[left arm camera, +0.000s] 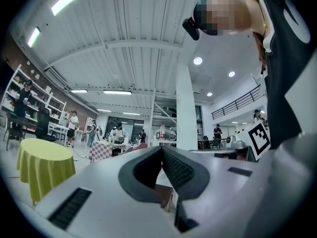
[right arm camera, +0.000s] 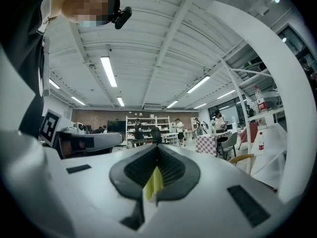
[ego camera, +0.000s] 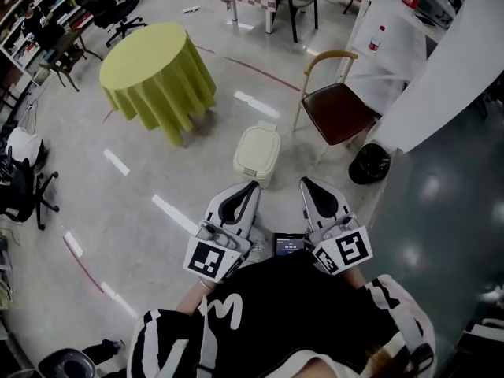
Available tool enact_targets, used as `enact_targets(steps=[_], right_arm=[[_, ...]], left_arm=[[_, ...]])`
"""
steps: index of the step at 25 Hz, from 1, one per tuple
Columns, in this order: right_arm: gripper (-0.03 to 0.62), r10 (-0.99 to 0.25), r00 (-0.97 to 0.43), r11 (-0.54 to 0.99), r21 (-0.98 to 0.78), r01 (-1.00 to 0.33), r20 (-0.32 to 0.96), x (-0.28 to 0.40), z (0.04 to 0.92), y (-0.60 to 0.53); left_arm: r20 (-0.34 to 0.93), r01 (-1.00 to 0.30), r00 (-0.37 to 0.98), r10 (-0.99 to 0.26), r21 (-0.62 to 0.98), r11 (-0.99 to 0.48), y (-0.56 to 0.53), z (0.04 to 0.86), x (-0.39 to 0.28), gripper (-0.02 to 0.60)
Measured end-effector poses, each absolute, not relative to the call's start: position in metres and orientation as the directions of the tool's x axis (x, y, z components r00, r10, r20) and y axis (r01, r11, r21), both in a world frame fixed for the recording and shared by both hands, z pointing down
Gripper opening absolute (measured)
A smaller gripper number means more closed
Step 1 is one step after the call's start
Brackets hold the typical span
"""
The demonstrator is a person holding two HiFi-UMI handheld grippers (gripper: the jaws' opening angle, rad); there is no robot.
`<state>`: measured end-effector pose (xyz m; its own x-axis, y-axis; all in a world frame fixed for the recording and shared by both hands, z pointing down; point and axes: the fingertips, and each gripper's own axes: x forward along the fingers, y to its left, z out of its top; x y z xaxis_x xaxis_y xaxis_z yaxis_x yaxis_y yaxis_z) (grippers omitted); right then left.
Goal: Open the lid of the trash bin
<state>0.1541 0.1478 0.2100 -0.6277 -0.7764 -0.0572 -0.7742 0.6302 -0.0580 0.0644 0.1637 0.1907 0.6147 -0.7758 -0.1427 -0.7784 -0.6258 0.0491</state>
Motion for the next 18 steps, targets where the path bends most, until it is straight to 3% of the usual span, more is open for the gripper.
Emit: enact_targets(steps=[18], right_arm=[[0.003, -0.795, -0.604, 0.606, -0.049, -0.794, -0.052, 0.133, 0.202, 0.037]], left_arm=[[-0.151, -0.777, 0.616, -0.773, 0.044, -0.628, 0.046, 0.18, 0.036, 0.008]])
